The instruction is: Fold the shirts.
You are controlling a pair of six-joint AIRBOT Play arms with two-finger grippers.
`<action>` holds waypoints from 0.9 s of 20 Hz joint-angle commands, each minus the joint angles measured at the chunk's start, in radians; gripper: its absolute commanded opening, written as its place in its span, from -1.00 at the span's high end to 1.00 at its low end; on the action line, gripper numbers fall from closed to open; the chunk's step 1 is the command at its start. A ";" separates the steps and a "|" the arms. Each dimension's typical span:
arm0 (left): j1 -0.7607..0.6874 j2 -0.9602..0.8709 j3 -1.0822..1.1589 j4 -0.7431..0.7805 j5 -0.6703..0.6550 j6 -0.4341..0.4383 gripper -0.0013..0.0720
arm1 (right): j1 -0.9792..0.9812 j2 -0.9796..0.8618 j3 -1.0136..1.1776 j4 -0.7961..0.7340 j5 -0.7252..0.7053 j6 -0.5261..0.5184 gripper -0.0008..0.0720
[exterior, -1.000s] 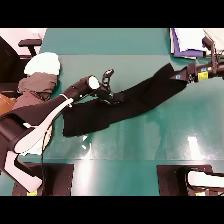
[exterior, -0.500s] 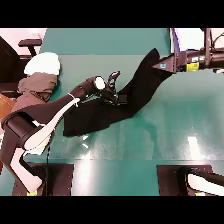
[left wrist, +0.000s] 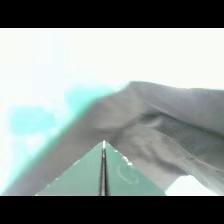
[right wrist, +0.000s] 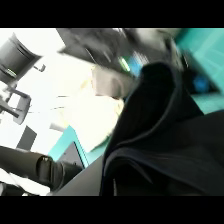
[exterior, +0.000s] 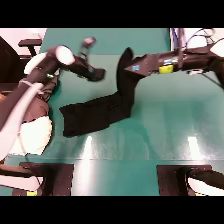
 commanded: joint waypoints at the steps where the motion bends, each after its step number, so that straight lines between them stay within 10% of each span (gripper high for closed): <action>1: 0.162 0.185 0.004 0.121 -0.060 0.002 0.89 | 0.203 -0.056 0.001 0.002 -0.153 -0.031 0.93; 4: 0.284 0.323 0.004 0.203 -0.064 0.003 0.89 | 0.394 -0.181 0.014 -0.007 -0.314 -0.041 0.77; 8: 0.401 0.405 0.003 0.216 -0.093 0.035 0.89 | 0.542 -0.410 0.198 -0.008 -0.322 -0.099 -0.52; 11: 0.437 0.411 0.004 0.217 -0.144 0.047 0.89 | 0.502 -0.486 0.285 -0.046 -0.167 -0.068 -0.21; 18: 0.437 0.411 0.003 0.219 -0.166 0.065 0.89 | 0.179 -0.311 0.019 -0.491 -0.042 0.190 -0.20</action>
